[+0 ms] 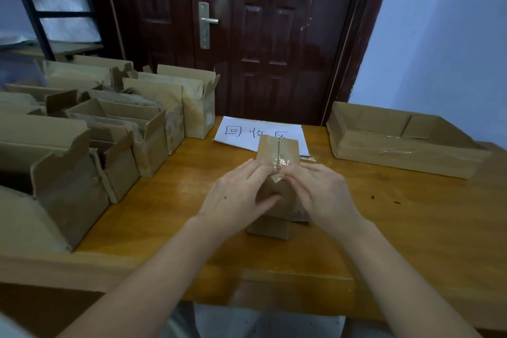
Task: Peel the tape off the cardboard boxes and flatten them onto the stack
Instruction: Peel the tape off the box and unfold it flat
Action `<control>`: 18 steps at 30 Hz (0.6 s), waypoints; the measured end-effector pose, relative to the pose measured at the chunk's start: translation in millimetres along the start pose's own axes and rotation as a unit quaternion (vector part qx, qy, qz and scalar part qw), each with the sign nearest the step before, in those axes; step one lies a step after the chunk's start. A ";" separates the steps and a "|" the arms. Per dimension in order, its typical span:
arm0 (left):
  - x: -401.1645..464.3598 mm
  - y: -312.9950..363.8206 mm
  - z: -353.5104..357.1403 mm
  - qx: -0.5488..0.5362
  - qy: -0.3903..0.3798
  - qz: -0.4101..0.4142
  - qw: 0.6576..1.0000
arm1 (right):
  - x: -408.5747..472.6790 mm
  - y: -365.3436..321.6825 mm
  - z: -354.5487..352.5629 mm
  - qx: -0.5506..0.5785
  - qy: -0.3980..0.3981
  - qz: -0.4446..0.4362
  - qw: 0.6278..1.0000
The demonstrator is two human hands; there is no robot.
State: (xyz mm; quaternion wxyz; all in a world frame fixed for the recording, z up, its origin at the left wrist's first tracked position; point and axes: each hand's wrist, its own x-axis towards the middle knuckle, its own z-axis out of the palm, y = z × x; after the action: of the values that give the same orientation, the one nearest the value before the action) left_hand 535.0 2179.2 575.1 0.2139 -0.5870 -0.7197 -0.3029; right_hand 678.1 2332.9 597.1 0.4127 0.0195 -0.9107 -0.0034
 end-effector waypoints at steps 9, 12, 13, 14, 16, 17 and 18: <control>15.9 -9.2 3.0 -0.039 -0.028 -0.140 0.989 | 26.9 -1.4 1.8 -0.119 -0.060 -0.072 0.988; 12.3 -5.3 6.0 -0.073 -0.042 -0.134 0.987 | 33.1 -7.4 2.6 -0.122 -0.084 -0.027 0.989; 11.8 -3.6 6.5 -0.092 -0.047 -0.139 0.985 | 36.1 -11.1 2.3 -0.122 -0.092 -0.010 0.988; 12.2 -2.2 7.5 -0.109 -0.047 -0.151 0.981 | 39.6 -15.0 1.7 -0.128 -0.103 0.004 0.986; 13.7 2.2 12.7 -0.120 -0.033 -0.183 0.975 | 46.2 -19.3 1.5 -0.158 -0.130 0.015 0.979; 14.5 4.7 16.6 -0.118 -0.019 -0.200 0.972 | 49.1 -19.3 1.7 -0.170 -0.142 0.022 0.975; 15.8 7.5 21.4 -0.118 -0.003 -0.217 0.969 | 51.9 -18.8 1.4 -0.171 -0.153 0.037 0.972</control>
State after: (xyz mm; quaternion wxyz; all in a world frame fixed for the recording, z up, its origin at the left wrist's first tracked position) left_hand 539.9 2206.2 571.5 0.0699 -0.4387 -0.7899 -0.4228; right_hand 643.5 2312.1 634.7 0.2652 -0.0859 -0.9490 -0.1472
